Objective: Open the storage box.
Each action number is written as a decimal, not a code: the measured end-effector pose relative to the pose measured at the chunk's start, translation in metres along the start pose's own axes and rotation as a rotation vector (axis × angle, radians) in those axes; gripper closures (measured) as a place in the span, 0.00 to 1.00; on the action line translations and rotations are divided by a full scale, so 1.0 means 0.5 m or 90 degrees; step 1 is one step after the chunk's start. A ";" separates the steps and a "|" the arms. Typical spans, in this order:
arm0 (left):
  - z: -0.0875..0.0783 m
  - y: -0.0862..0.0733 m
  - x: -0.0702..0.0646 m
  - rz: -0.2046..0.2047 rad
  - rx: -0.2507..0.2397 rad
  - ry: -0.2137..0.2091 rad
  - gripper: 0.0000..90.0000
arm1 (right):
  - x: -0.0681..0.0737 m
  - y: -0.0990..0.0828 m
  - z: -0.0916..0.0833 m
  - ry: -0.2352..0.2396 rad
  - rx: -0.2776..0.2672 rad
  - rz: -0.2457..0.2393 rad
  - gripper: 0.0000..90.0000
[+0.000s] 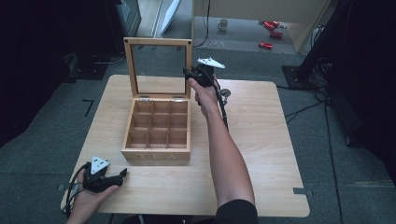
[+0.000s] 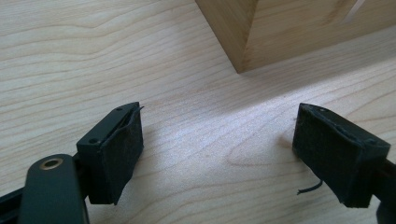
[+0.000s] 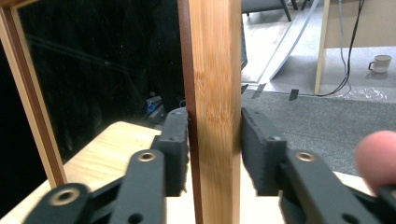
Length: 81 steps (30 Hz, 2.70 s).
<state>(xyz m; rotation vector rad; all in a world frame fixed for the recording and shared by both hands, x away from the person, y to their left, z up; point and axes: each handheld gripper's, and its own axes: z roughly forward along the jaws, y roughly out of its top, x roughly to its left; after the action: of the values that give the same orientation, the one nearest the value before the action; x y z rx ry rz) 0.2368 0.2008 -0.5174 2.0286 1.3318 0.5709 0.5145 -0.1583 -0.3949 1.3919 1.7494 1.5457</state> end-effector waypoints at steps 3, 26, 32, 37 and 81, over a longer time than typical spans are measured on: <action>0.000 0.000 0.000 0.000 0.000 0.000 0.19 | 0.001 0.001 -0.006 0.000 -0.006 0.007 0.50; 0.001 0.000 -0.001 -0.003 -0.001 0.001 0.19 | 0.007 -0.050 -0.226 0.028 0.034 -0.075 0.03; 0.000 0.000 -0.001 -0.002 0.000 0.001 0.19 | -0.016 -0.079 -0.300 0.003 0.037 -0.089 0.03; 0.001 0.000 -0.001 -0.003 0.000 0.001 0.19 | -0.035 -0.097 -0.337 -0.013 0.036 -0.095 0.03; 0.001 0.001 -0.001 -0.006 0.000 0.005 0.19 | -0.236 -0.296 -0.641 -0.155 0.072 -0.027 0.03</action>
<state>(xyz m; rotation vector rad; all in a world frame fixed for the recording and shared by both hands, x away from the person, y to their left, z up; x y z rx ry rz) 0.2374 0.1998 -0.5175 2.0214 1.3460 0.5754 0.2411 -0.3991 -0.4700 1.5168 1.7263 1.2135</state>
